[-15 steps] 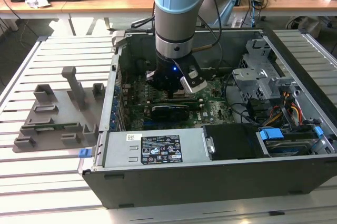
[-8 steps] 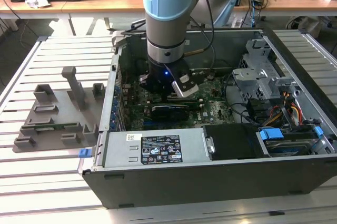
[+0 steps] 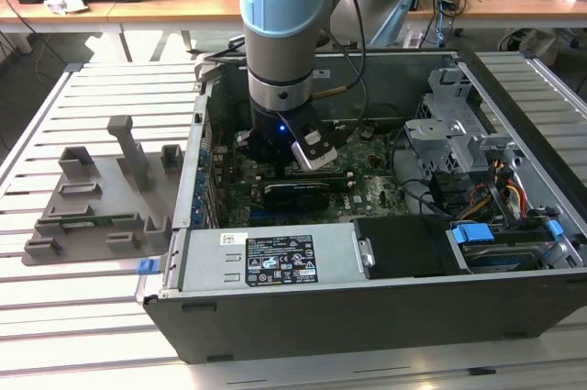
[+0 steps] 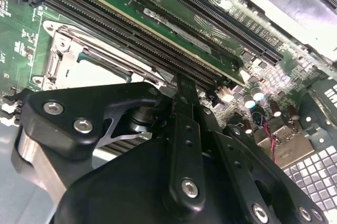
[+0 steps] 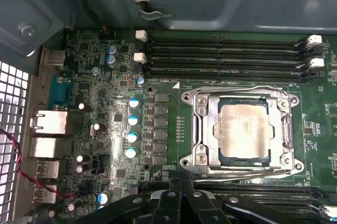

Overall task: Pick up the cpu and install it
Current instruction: 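Install the second cpu locking lever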

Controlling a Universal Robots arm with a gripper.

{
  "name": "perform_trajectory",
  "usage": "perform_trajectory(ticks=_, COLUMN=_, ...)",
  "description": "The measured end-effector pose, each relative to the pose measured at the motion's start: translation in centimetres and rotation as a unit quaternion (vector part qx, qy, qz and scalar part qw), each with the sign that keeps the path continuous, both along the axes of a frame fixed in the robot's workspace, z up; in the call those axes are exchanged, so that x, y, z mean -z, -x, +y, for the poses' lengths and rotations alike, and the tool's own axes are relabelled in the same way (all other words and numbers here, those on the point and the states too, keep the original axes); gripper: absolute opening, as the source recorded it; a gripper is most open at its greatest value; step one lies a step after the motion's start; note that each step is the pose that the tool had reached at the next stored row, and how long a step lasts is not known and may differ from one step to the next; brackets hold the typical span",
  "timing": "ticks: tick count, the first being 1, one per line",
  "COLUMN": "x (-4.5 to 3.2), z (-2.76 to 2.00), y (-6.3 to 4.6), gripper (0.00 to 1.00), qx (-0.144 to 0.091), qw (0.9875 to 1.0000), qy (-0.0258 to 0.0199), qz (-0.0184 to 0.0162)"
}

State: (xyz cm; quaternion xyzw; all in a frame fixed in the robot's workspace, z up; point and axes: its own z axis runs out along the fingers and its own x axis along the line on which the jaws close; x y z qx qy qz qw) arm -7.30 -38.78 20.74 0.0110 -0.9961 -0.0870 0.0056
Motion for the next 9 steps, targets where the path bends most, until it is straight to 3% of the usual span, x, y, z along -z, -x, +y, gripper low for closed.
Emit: perform_trajectory(ticks=9, x=0.47, z=0.41, y=0.02, gripper=0.11, qx=-0.007, qw=1.0, qy=0.0001, qz=0.0)
